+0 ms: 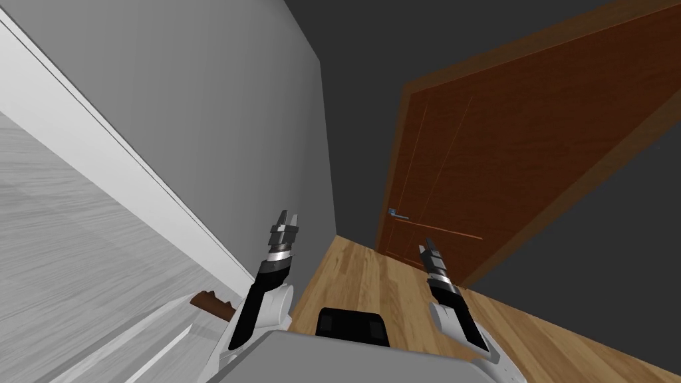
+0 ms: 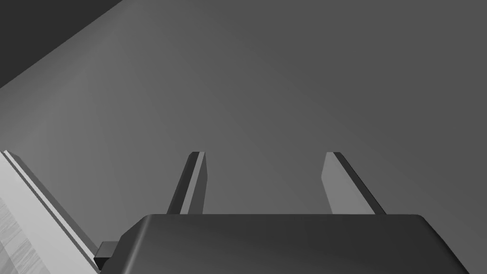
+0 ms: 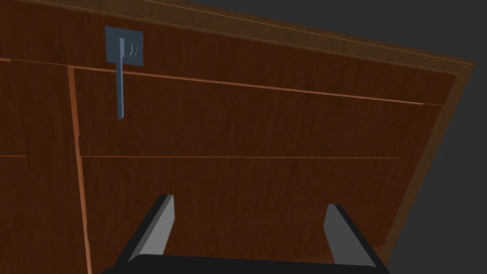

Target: Pull the door open

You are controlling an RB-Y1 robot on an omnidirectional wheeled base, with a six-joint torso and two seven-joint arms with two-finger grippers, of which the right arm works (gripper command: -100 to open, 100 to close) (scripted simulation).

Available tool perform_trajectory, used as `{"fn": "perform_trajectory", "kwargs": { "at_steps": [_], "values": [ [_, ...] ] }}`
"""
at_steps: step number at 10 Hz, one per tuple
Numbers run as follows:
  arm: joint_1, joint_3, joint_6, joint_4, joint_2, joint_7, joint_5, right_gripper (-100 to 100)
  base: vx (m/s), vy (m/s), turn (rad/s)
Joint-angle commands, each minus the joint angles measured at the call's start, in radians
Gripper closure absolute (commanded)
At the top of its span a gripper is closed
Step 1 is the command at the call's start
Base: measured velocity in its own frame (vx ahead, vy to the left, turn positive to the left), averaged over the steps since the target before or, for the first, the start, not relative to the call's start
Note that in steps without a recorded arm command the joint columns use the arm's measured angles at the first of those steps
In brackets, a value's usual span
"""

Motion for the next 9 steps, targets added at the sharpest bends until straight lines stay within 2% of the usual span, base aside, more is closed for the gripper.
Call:
{"fn": "perform_trajectory", "kwargs": {
  "at_steps": [1,7,8,9],
  "values": [
    [-0.008,-0.004,-0.005,0.031,-0.003,-0.003,-0.003,-100,0.069,-0.010,0.039],
    [-0.073,-0.036,-0.048,0.230,-0.034,-0.030,-0.030,-100,0.087,-0.019,0.089],
    [-0.073,-0.036,-0.048,0.235,-0.034,-0.030,-0.030,-100,0.071,-0.016,0.027],
    [-0.083,-0.041,-0.055,0.268,-0.039,-0.034,-0.034,-100,0.055,-0.007,0.060]
  ]
}}
